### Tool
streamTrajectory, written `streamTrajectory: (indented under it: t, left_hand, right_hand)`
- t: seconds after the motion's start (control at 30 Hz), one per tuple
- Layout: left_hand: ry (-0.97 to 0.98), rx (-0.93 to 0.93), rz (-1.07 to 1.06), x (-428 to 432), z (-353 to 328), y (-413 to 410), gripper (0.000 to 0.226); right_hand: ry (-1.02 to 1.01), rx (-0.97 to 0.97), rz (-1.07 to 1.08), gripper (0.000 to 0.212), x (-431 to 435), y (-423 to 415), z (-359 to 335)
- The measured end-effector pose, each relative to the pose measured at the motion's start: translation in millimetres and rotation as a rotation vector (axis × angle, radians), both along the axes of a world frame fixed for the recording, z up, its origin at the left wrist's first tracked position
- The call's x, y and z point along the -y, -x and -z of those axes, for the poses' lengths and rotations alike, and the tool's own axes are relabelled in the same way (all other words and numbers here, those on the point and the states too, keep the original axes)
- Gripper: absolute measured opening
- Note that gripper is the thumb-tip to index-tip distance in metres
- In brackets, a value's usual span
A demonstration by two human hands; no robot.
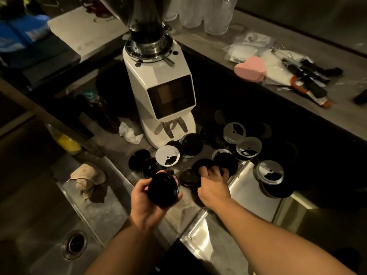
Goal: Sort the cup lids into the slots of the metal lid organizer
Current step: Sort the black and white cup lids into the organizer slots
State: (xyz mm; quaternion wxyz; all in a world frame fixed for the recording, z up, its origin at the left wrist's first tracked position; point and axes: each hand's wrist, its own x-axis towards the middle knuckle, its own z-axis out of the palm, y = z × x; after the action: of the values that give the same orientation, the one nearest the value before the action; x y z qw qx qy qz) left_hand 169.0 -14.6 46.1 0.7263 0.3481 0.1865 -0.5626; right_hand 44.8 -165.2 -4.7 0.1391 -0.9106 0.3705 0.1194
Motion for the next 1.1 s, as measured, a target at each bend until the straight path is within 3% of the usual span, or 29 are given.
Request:
streamTrajectory:
  t: [0.13,0.2,0.3,0.33,0.43,0.5,0.63,0.7,0.77,0.87,0.97,1.1]
  left_hand:
    - [0.179,-0.104,-0.034,-8,-12,10,0.045]
    - [0.256,-0.138,-0.019,-11,-21,13,0.051]
    - [0.316,-0.116,0.008,-7,-36,22,0.066]
    - [0.328,-0.100,0.029,-5,-42,25,0.070]
    - [0.346,-0.063,0.109,9,-66,41,0.071]
    - [0.299,-0.085,0.064,21,-85,58,0.056]
    - [0.313,0.022,0.132,41,-137,106,0.043]
    - [0.409,0.080,0.224,45,-154,131,0.054]
    - [0.443,0.098,0.282,46,-164,153,0.069]
    - [0.596,0.005,0.442,45,-172,185,0.061]
    - [0.446,0.025,0.454,43,-182,222,0.060]
    - [0.332,0.167,0.401,35,-215,275,0.062]
  right_hand:
    - [0.067,0.161,0.147,0.034,-10,17,-10]
    - [-0.110,0.394,0.383,0.020,-14,27,-26]
    - [-0.593,0.827,0.780,0.007,-21,38,-68]
    - [-0.672,0.949,0.852,0.006,-24,42,-83]
    - [-0.770,1.244,1.002,0.009,-27,60,-120]
    - [-0.745,1.337,1.053,0.011,-24,76,-149]
    - [-0.681,1.465,1.050,0.021,-24,117,-199]
    - [-0.616,1.501,1.028,0.032,-29,140,-219]
    - [-0.427,1.488,0.909,0.044,-39,167,-234]
    - [-0.033,1.393,0.562,0.061,-55,211,-247]
    - [0.179,1.310,0.239,0.049,-71,253,-242]
    - [0.158,1.292,0.170,0.034,-91,291,-244]
